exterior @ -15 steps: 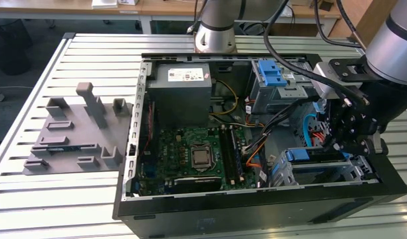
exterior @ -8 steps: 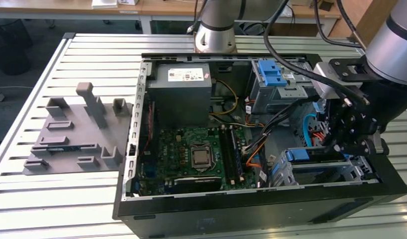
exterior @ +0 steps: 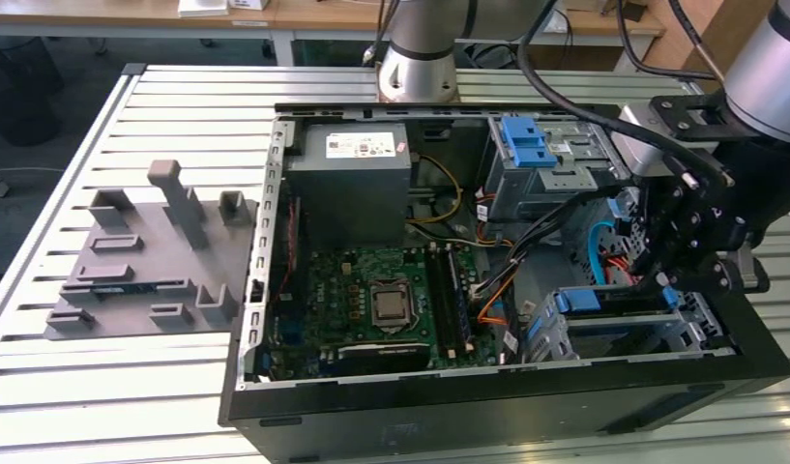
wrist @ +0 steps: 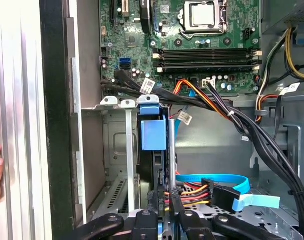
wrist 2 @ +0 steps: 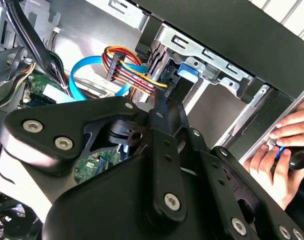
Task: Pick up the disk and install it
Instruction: 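Insert the first disk wire, then insert the second disk wire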
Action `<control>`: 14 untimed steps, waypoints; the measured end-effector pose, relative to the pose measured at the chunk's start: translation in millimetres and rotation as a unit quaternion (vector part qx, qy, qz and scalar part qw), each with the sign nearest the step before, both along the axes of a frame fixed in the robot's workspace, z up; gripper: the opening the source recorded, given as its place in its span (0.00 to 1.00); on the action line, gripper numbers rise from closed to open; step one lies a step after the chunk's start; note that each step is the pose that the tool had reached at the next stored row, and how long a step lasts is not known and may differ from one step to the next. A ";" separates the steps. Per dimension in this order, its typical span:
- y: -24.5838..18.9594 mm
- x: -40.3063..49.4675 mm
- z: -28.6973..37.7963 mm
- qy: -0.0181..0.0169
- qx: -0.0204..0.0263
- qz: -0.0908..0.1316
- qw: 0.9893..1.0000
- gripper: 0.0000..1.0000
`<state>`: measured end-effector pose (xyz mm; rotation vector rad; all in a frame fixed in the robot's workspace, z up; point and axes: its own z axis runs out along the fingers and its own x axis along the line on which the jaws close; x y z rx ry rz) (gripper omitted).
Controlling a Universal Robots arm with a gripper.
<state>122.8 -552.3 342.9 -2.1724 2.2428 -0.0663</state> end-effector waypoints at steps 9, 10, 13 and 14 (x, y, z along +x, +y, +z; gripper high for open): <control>0.0 0.0 0.0 0.000 0.000 0.000 1.000 0.11; 0.0 0.0 0.1 0.000 0.000 0.000 1.000 0.11; 0.0 0.0 0.1 0.002 0.000 0.000 1.000 0.11; 0.0 0.0 0.1 0.002 0.000 0.000 1.000 0.11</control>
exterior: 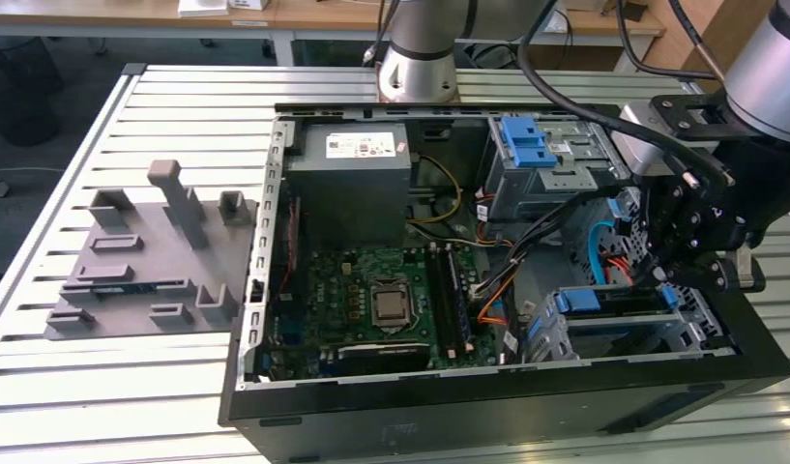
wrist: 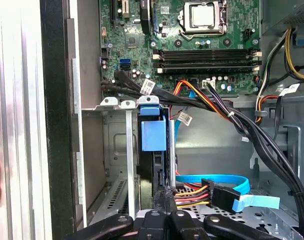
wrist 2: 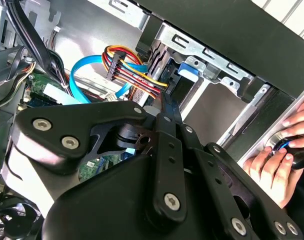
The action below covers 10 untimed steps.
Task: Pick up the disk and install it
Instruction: 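Insert the second disk wire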
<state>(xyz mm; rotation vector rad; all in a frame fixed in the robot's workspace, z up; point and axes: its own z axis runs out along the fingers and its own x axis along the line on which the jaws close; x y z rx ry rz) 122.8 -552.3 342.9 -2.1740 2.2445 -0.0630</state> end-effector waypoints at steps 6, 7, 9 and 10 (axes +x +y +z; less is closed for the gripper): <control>0.0 -3.2 0.0 0.000 0.000 0.000 1.000 0.11; 0.0 -3.3 0.0 0.000 0.000 0.000 1.000 0.11; 0.0 -3.4 0.4 0.000 0.000 0.000 1.000 0.11; 0.0 -3.4 1.0 0.000 0.000 0.000 1.000 0.11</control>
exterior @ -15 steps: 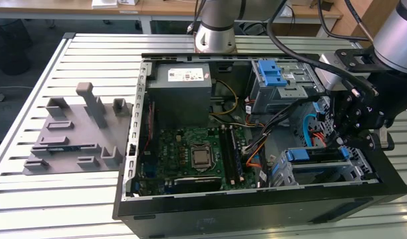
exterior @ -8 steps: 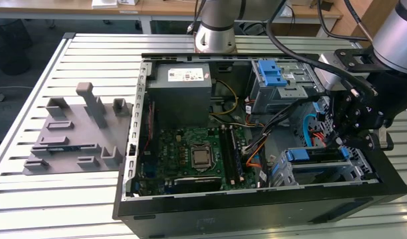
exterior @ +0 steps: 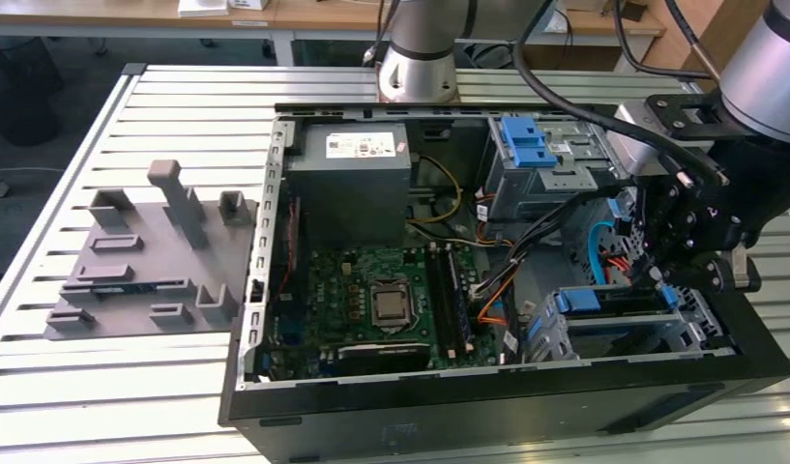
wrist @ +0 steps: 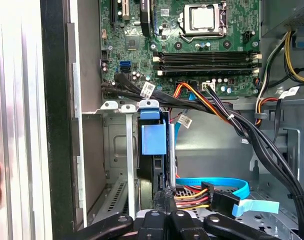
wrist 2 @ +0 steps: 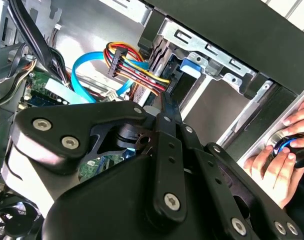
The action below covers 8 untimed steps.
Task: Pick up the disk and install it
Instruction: 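Insert the second disk wire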
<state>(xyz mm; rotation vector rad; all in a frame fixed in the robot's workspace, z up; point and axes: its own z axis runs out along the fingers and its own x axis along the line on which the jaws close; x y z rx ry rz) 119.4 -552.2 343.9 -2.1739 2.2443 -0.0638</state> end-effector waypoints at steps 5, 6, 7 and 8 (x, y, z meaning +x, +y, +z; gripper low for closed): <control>0.0 0.0 4.7 0.000 0.000 0.000 1.000 0.11; 0.0 0.0 5.8 0.000 0.000 0.000 1.000 0.11; 0.0 0.0 6.7 0.000 0.000 0.000 1.000 0.11; 0.0 -0.4 7.2 0.000 0.000 0.000 1.000 0.11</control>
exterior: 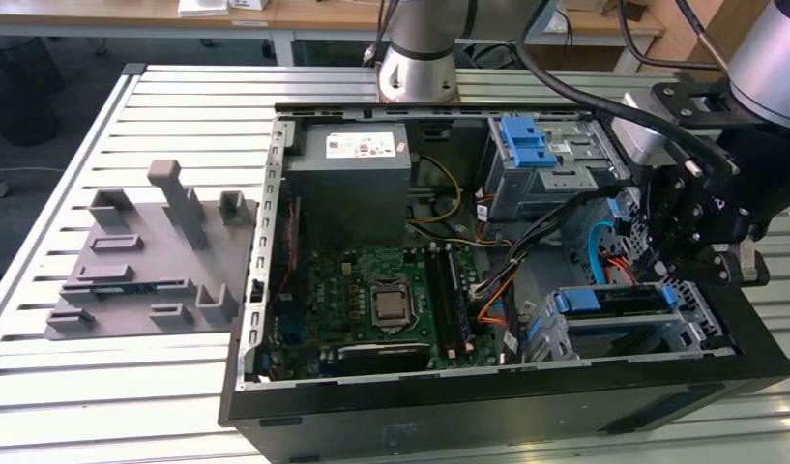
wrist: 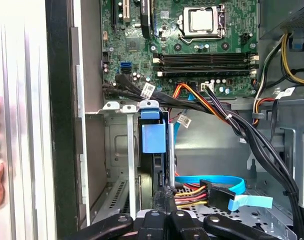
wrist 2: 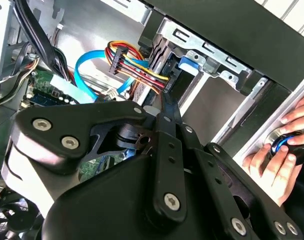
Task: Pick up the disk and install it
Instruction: 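Insert the second disk wire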
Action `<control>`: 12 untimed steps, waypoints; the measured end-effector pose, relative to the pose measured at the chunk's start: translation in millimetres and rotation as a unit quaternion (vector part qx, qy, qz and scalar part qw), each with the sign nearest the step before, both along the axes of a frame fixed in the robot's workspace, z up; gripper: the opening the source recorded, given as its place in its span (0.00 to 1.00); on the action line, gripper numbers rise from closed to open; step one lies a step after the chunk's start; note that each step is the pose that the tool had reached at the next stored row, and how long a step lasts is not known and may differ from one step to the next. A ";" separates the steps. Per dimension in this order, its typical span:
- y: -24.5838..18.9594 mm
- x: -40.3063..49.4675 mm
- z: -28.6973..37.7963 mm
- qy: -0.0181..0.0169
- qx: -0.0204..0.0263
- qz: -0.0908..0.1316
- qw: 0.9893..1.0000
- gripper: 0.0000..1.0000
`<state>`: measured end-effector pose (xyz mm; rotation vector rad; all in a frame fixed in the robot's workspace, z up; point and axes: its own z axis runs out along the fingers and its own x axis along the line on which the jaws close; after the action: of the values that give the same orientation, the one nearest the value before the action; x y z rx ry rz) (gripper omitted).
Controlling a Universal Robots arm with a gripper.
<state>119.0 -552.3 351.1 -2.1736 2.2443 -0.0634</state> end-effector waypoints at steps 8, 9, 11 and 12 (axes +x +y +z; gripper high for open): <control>0.4 -9.9 6.0 0.000 0.000 0.000 1.000 0.11; 0.6 -9.9 8.5 0.000 0.000 0.000 1.000 0.11; 1.6 -10.0 14.3 0.000 0.000 0.000 1.000 0.11; 2.1 -10.0 16.7 0.000 0.000 0.000 1.000 0.11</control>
<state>109.0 -550.2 367.9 -2.1734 2.2438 -0.0627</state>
